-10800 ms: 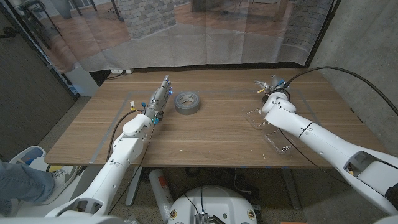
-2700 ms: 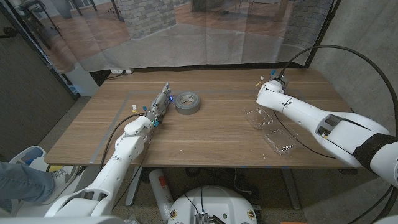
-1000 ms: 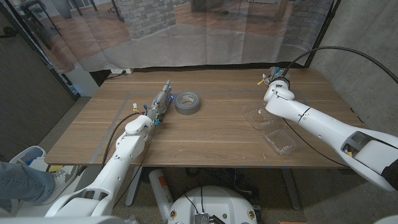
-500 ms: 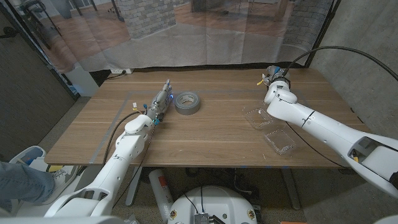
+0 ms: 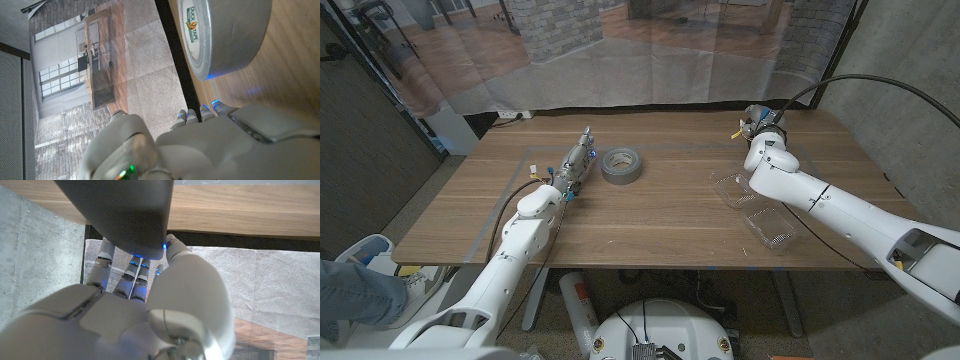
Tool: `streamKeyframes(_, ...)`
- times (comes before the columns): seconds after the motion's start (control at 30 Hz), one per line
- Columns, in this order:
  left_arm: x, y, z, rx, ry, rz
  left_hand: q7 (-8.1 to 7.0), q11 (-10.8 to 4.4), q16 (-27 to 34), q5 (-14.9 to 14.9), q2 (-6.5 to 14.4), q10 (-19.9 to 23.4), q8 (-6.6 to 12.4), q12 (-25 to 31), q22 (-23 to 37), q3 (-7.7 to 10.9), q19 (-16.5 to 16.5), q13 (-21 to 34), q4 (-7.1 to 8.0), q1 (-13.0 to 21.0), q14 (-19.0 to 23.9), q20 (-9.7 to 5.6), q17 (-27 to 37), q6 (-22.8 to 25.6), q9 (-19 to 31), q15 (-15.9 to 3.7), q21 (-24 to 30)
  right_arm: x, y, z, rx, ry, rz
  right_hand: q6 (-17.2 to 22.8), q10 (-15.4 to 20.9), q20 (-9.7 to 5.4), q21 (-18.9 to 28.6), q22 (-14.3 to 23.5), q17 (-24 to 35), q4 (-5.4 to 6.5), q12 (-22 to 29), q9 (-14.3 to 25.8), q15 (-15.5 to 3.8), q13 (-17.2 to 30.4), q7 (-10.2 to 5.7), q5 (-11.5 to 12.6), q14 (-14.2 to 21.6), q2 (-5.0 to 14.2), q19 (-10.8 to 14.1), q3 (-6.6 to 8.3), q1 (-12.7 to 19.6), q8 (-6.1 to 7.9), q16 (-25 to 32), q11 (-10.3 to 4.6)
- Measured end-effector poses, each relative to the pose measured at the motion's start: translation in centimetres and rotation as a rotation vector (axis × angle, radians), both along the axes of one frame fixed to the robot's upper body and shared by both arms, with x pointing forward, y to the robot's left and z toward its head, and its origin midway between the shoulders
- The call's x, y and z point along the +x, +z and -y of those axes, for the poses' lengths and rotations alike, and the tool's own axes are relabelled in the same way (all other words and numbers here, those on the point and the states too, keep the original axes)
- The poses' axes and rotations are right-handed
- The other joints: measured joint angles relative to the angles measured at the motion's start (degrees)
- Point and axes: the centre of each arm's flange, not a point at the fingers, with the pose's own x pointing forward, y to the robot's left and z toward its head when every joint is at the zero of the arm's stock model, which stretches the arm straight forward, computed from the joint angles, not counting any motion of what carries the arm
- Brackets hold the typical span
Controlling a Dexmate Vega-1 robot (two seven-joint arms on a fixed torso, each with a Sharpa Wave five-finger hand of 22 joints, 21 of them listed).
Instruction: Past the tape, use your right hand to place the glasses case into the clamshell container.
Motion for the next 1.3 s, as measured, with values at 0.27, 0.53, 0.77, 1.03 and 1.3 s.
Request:
streamKeyframes(0.27, -0.4, 0.1, -0.3, 0.001, 0.008, 0.009, 0.0, 0.0, 0.0, 0.0, 0.0, 0.0, 0.0, 0.0, 0.0, 0.0, 0.0, 0.0, 0.0, 0.0, 0.0, 0.0, 0.0, 0.0, 0.0, 0.0, 0.0, -0.9, -0.3, -0.4, -0.009, 0.014, 0.015, 0.0, 0.0, -0.09, 0.4, 0.1, 0.3, 0.07, 0.0, 0.0, 0.0, 0.0, 0.0, 0.0, 0.0, 0.0, -0.1, -0.07, 0.0, 0.0, 0.0, 0.0)
streamKeyframes(0.53, -0.9, 0.5, -0.8, 0.009, 0.016, 0.022, 0.0, 0.0, 0.0, 0.0, 0.0, 0.0, 0.0, 0.0, 0.0, 0.0, 0.0, 0.0, 0.0, 0.0, 0.0, 0.0, 0.0, 0.0, 0.0, 0.0, 0.0, -1.9, -0.6, -0.8, -0.018, 0.023, 0.025, 0.0, 0.2, -0.08, 1.0, 0.3, 0.3, 0.07, 0.0, 0.0, 0.0, 0.0, 0.0, 0.0, 0.0, 0.0, -0.1, -0.07, 0.0, 0.0, 0.0, 0.2)
streamKeyframes(0.77, -1.0, 0.7, -1.0, 0.012, 0.019, 0.027, 0.0, 0.0, 0.0, 0.0, 0.0, 0.0, 0.0, 0.0, 0.0, 0.0, 0.0, 0.0, 0.0, 0.0, 0.0, 0.0, 0.0, 0.0, 0.0, 0.0, 0.0, -2.6, -0.9, -1.1, -0.022, 0.039, 0.028, 0.2, 0.6, -0.08, 1.4, 0.5, 0.3, 0.07, 0.0, 0.0, 0.0, 0.0, -0.23, 0.4, 0.6, 0.0, -0.1, -0.55, 0.0, 0.0, 0.1, -0.19)
streamKeyframes(1.03, -1.3, 1.0, -1.2, 0.021, 0.024, 0.037, 0.0, 0.0, 0.0, 0.0, 0.3, 0.0, 0.0, 0.0, 0.0, -0.23, 0.0, 0.0, -0.24, 0.3, 0.0, 0.0, 0.0, 0.0, 0.0, 0.0, 0.0, -3.2, -1.3, -1.5, -0.028, 0.051, 0.031, 0.3, 0.6, -0.08, 1.9, 0.5, 0.5, 0.14, 0.0, 0.0, 0.0, 0.0, -0.32, 0.4, 0.6, 0.0, -0.1, -0.62, 0.0, 0.0, 0.2, -0.19)
streamKeyframes(1.3, -1.7, 1.3, -1.6, 0.037, 0.034, 0.041, 0.0, 0.0, 0.0, 0.0, 0.3, 0.0, 0.0, 0.0, 0.0, -0.23, 0.0, 0.0, -0.24, 0.3, 0.0, 0.0, 0.0, 0.0, 0.0, 0.0, 0.0, -3.7, -1.6, -1.7, -0.038, 0.058, 0.029, 0.3, 0.6, -0.07, 2.3, 0.8, 0.5, 0.14, 0.0, 0.0, -0.04, 0.0, -0.32, 0.4, 0.7, 0.0, -0.1, -0.62, 0.0, -0.23, 0.2, -0.19)
